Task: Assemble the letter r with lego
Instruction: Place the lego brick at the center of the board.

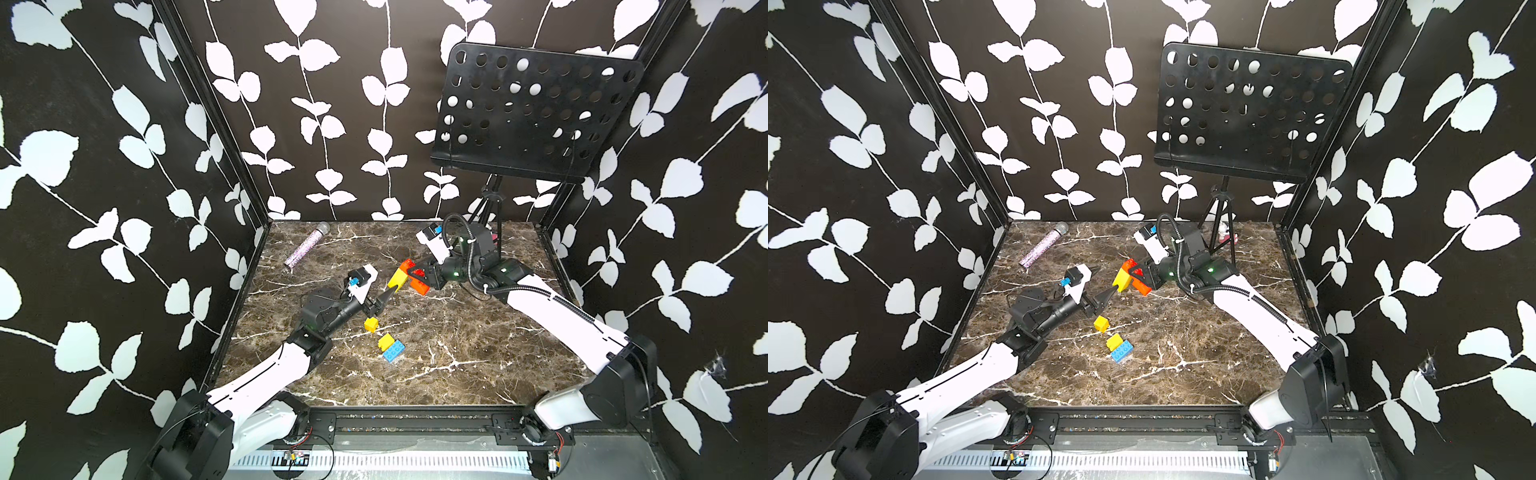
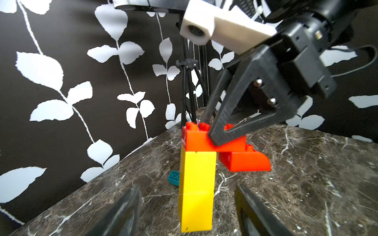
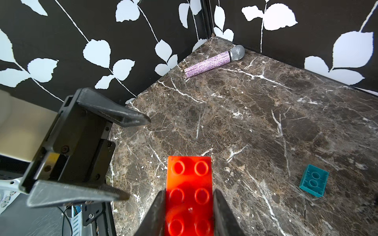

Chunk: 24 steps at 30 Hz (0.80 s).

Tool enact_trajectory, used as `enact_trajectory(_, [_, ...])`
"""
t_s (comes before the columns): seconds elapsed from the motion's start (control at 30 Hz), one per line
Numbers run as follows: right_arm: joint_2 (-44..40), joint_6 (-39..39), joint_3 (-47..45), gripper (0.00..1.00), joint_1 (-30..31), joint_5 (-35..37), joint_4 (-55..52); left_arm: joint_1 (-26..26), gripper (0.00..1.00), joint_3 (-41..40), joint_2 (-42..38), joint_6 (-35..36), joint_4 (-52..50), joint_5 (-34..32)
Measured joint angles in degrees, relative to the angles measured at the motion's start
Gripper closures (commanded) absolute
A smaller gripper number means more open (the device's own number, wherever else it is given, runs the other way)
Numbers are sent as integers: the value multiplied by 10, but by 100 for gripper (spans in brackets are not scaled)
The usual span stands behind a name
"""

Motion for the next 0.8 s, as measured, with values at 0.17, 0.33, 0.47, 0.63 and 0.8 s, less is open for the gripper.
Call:
enact_trajectory(0.17, [0, 3, 0, 88, 2, -10, 4, -9, 30, 25, 25, 12, -35, 6])
enact_trajectory(0.33, [0, 4, 0, 87, 4, -18, 4, -23, 35, 28, 53, 23, -56, -3])
enact_trajectory(0.47, [0, 5, 0, 88, 4, -21, 4, -26, 43, 30, 65, 25, -59, -19])
enact_trajectory(0.63, [0, 4, 0, 87, 4, -21, 4, -26, 51, 37, 71, 19, -58, -44])
enact_trajectory(0.8, [0, 5, 0, 86, 5, -19, 9, -30, 62, 37, 74, 4, -56, -59])
